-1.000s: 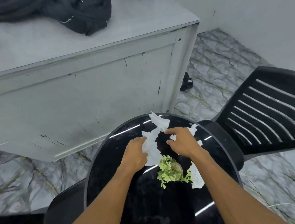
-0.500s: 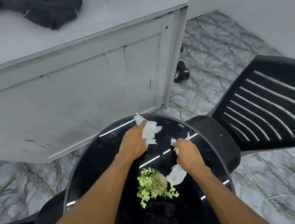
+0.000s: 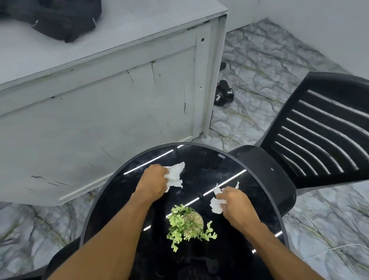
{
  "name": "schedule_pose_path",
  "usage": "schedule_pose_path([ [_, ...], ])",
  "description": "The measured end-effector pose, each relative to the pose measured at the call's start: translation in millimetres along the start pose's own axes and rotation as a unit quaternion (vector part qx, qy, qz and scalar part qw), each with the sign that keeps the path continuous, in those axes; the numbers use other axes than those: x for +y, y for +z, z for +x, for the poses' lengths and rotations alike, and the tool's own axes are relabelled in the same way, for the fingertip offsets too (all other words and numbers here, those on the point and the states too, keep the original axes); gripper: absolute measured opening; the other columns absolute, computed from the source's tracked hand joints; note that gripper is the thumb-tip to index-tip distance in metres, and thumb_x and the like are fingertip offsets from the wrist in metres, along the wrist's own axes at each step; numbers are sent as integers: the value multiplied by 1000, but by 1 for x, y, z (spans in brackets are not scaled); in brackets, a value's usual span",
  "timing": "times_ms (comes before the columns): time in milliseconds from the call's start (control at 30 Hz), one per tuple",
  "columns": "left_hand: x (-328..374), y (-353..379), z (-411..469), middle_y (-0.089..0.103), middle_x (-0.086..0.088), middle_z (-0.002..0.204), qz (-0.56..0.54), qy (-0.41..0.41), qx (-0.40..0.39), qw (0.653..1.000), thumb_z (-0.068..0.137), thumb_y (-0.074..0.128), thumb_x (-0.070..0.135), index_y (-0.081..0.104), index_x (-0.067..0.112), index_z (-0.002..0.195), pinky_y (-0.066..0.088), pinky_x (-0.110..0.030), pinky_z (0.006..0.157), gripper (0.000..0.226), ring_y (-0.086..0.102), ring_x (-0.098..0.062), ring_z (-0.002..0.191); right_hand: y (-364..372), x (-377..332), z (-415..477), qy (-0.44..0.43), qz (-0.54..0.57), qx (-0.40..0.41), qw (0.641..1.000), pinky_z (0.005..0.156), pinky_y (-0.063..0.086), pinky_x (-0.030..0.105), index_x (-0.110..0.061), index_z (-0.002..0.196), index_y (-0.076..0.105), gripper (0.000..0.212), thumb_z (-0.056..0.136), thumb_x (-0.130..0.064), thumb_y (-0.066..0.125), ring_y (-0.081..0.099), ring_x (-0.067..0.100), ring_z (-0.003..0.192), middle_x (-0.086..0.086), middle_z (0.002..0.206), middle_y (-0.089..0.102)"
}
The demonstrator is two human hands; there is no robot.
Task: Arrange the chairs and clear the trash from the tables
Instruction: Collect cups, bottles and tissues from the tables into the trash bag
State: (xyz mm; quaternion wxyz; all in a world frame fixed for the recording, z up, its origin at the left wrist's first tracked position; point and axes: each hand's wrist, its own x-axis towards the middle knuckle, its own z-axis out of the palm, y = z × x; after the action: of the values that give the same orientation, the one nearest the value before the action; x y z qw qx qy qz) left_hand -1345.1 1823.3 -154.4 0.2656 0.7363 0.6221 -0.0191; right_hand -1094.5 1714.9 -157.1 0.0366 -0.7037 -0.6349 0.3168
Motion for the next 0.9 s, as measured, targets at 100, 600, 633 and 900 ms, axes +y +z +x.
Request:
schedule_pose_path([
  [100,-12,-12,-30,61,-7,90,-30,-15,39,999,88,58,6,69,5,89,46,-33,73,11,59,-27,88,-13,-18,11,11,63,35,997,70,49,27,-18,96,75,34,78,3,56,62,23,84,0,85,63],
  [600,-137,-121,-301,72,-17,101,-224,-169,299,912,85,64,13,73,1,96,54,-41,82,19,66,-32,92,29,-343,-91,-263,114,15,958,59,40,7,-24,80,72,22,78,-5,62,61,-1,68,-15,76,69],
  [633,-154,-124,-328,73,-16,104,-228,-183,317,902,86,65,12,74,2,97,54,-42,86,18,67,-32,96,42,-368,-111,-285,108,9,952,57,39,5,-22,82,73,20,78,-7,63,62,-1,68,-14,77,69],
  [900,-274,-134,-578,74,-7,93,-193,-295,442,825,84,66,10,75,7,95,56,-41,82,15,66,-23,85,170,-546,-275,-421,105,-74,898,81,43,14,-17,110,73,34,78,-5,69,66,15,94,-1,106,73],
])
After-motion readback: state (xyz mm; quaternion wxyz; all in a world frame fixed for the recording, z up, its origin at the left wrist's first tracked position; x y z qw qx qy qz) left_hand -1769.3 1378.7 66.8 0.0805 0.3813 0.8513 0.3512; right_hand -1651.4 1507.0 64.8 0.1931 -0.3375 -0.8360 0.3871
